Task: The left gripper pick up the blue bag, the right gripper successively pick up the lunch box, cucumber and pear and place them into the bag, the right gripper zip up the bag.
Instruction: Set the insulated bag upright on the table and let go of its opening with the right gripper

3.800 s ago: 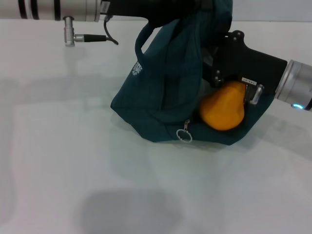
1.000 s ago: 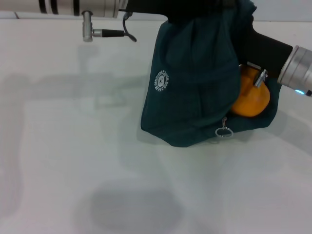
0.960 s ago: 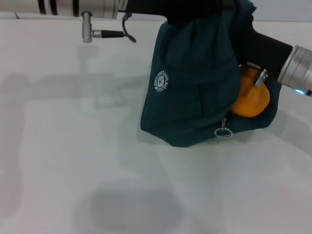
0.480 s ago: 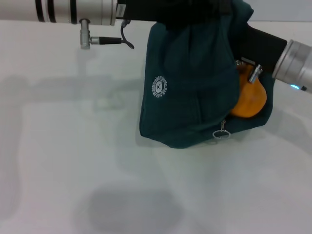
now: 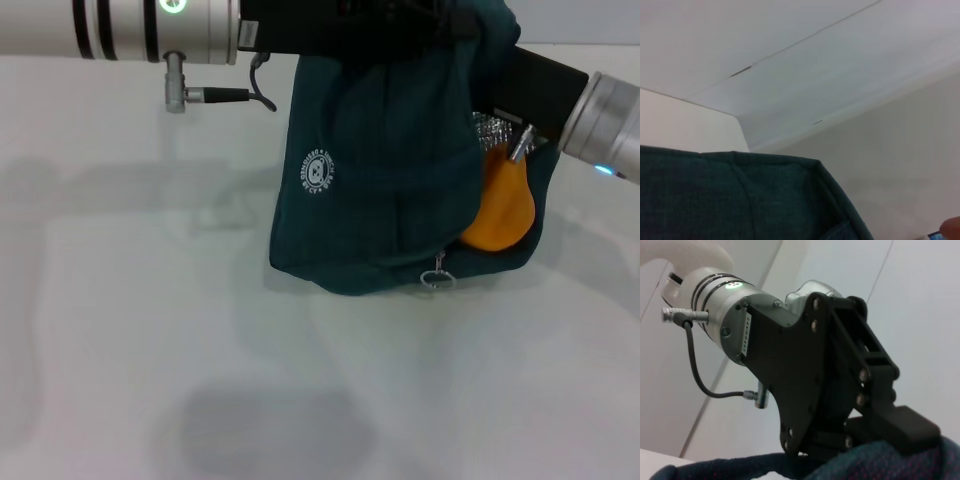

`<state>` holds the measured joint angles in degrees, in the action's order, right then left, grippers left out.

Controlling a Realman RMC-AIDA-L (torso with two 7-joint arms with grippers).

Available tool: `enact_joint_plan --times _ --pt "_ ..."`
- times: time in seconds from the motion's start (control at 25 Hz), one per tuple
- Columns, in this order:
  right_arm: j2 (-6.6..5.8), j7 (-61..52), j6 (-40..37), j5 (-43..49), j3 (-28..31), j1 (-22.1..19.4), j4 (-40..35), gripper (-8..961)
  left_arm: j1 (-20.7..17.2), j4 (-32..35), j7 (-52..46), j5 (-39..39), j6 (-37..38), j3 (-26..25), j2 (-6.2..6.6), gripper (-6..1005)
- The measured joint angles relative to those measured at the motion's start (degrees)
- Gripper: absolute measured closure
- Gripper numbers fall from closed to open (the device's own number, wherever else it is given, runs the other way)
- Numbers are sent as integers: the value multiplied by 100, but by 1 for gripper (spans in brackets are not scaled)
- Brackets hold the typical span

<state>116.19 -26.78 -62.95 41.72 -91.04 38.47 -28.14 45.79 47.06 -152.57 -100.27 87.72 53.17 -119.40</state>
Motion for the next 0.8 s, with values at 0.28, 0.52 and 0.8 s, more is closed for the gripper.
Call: enact_joint_plan --times 0.28,0.52,0.8 --pt "0 8 1 -22 -11 -57 59 626 0 -29 105 0 -100 -14 4 928" --pt "0 7 -1 -25 -23 -134 63 625 0 -66 210 0 -253 -22 5 928" --pt "0 7 -6 -38 -9 -184 96 624 2 -66 341 0 -388 -26 13 928"
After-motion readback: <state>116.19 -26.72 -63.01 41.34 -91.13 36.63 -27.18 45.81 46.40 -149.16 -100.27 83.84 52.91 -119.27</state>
